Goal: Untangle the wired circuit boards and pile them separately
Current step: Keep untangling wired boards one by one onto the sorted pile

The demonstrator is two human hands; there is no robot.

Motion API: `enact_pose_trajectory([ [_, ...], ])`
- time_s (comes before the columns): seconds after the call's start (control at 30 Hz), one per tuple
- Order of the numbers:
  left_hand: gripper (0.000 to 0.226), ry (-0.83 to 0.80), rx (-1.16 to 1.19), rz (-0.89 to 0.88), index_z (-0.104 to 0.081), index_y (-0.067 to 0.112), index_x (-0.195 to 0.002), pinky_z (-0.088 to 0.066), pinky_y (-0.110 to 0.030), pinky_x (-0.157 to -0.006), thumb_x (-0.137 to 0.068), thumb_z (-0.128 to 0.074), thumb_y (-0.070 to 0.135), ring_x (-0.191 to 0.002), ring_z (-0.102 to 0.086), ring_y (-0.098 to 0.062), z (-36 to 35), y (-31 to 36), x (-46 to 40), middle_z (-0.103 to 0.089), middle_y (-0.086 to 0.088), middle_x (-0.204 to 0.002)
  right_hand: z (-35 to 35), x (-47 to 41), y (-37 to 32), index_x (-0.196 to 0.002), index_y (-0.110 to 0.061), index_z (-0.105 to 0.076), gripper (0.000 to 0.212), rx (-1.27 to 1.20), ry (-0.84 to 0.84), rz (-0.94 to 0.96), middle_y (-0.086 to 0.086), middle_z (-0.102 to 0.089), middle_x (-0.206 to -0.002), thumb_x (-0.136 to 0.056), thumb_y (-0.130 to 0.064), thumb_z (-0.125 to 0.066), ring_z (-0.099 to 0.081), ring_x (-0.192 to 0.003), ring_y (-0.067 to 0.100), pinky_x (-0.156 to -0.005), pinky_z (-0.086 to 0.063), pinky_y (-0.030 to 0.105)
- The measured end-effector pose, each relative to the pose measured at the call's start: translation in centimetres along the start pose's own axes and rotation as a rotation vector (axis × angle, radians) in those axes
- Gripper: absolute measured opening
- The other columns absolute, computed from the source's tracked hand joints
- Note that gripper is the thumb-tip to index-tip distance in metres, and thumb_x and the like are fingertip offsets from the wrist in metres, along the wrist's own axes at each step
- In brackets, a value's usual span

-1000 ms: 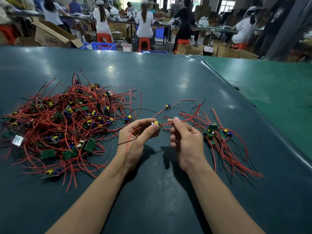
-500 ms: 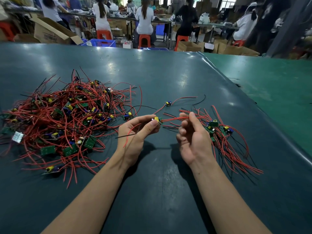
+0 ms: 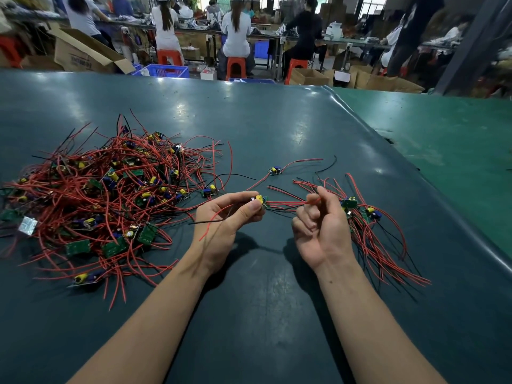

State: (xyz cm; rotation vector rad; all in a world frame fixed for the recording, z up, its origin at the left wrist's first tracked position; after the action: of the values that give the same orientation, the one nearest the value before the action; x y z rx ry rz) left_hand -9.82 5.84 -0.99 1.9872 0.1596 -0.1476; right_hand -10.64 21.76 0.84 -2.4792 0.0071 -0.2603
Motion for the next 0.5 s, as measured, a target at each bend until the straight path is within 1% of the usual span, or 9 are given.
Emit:
enact_pose_trajectory([
  [0.03,0.021,-0.004,-0.001,0.004,-0.077,0.009,-0.09,-0.057,-0.029,-0.076,-0.07,-0.078,0.014,-0.08,-0.071,-0.025,0.04,-0.02,0.0,-0.074,-0.014,-0.086,0.04,-0.04,-0.08,-0.06,-0.012,-0.063,0.046,0.01,0.016,0.021,-0.006,-0.037,-0.044,-0.1,-0.026,-0.047,-0.027,-0.032,0.005,-0.029,-0.021,0.016],
  [0.13,0.022,0.013,0.008,0.013,-0.077,0.009,-0.091,-0.057,-0.029,-0.077,-0.069,-0.078,0.014,-0.082,-0.072,-0.026,0.31,0.05,-0.15,-0.074,-0.015,-0.088,0.36,-0.22,-0.3,-0.077,-0.009,-0.065,0.033,0.054,0.093,0.102,-0.007,-0.047,-0.05,-0.1,-0.028,-0.05,-0.033,-0.036,0.004,-0.032,-0.023,0.015],
  [0.17,0.021,0.016,0.011,0.014,-0.077,0.009,-0.09,-0.056,-0.029,-0.077,-0.069,-0.078,0.014,-0.082,-0.072,-0.026,0.34,0.06,-0.18,-0.074,-0.015,-0.088,0.48,-0.27,-0.38,-0.079,-0.009,-0.065,0.033,0.045,0.1,0.106,-0.007,-0.048,-0.051,-0.101,-0.028,-0.05,-0.034,-0.037,0.004,-0.032,-0.024,0.015],
  [0.23,0.02,0.017,0.011,0.016,-0.078,0.01,-0.09,-0.057,-0.028,-0.077,-0.07,-0.078,0.014,-0.081,-0.072,-0.026,0.28,0.02,-0.22,-0.075,-0.015,-0.087,0.54,-0.27,-0.5,-0.073,-0.01,-0.063,0.037,-0.012,0.071,0.058,-0.007,-0.043,-0.048,-0.101,-0.028,-0.048,-0.032,-0.035,0.004,-0.031,-0.022,0.015],
  [0.33,0.02,0.013,0.005,0.019,-0.078,0.01,-0.089,-0.057,-0.028,-0.076,-0.07,-0.078,0.014,-0.079,-0.072,-0.025,0.25,-0.07,-0.26,-0.075,-0.014,-0.086,0.24,-0.17,-0.4,-0.053,-0.015,-0.061,0.051,-0.094,-0.008,-0.064,-0.008,-0.033,-0.041,-0.1,-0.029,-0.046,-0.026,-0.03,0.004,-0.027,-0.019,0.016],
  [0.37,0.02,0.017,0.005,0.02,-0.078,0.01,-0.089,-0.057,-0.027,-0.076,-0.07,-0.078,0.014,-0.079,-0.072,-0.024,0.29,-0.05,-0.26,-0.075,-0.014,-0.086,0.19,-0.17,-0.4,-0.053,-0.015,-0.061,0.051,-0.097,-0.014,-0.071,-0.007,-0.032,-0.041,-0.1,-0.029,-0.047,-0.026,-0.03,0.004,-0.027,-0.018,0.016],
  [0.4,0.02,0.024,0.0,0.02,-0.078,0.01,-0.09,-0.056,-0.027,-0.076,-0.07,-0.078,0.015,-0.079,-0.072,-0.024,0.37,-0.02,-0.26,-0.075,-0.014,-0.086,0.21,-0.21,-0.44,-0.058,-0.014,-0.062,0.047,-0.091,-0.005,-0.056,-0.007,-0.034,-0.042,-0.1,-0.03,-0.047,-0.026,-0.031,0.004,-0.028,-0.019,0.015],
  [0.47,0.021,0.039,-0.019,0.013,-0.077,0.01,-0.091,-0.056,-0.027,-0.077,-0.07,-0.079,0.016,-0.081,-0.072,-0.025,0.5,0.08,-0.25,-0.075,-0.015,-0.088,0.34,-0.28,-0.56,-0.075,-0.01,-0.062,0.036,-0.074,0.039,-0.001,-0.007,-0.041,-0.048,-0.101,-0.031,-0.048,-0.029,-0.034,0.004,-0.03,-0.02,0.014],
  [0.5,0.022,0.044,-0.025,0.009,-0.077,0.01,-0.091,-0.056,-0.027,-0.077,-0.07,-0.079,0.016,-0.082,-0.072,-0.025,0.52,0.13,-0.24,-0.075,-0.015,-0.088,0.45,-0.29,-0.61,-0.08,-0.01,-0.062,0.033,-0.072,0.056,0.015,-0.007,-0.043,-0.05,-0.101,-0.031,-0.048,-0.031,-0.035,0.003,-0.031,-0.021,0.014],
])
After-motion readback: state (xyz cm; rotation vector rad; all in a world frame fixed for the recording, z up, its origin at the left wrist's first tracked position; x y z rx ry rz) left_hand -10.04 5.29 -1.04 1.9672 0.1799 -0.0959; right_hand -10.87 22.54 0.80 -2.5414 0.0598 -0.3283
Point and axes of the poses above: each hand's wrist, its own x-axis away from the middle knuckle, its own z-axis out of the back of the hand, y = z × x, the point moved 1 cm from there along -x, towards the middle knuckle
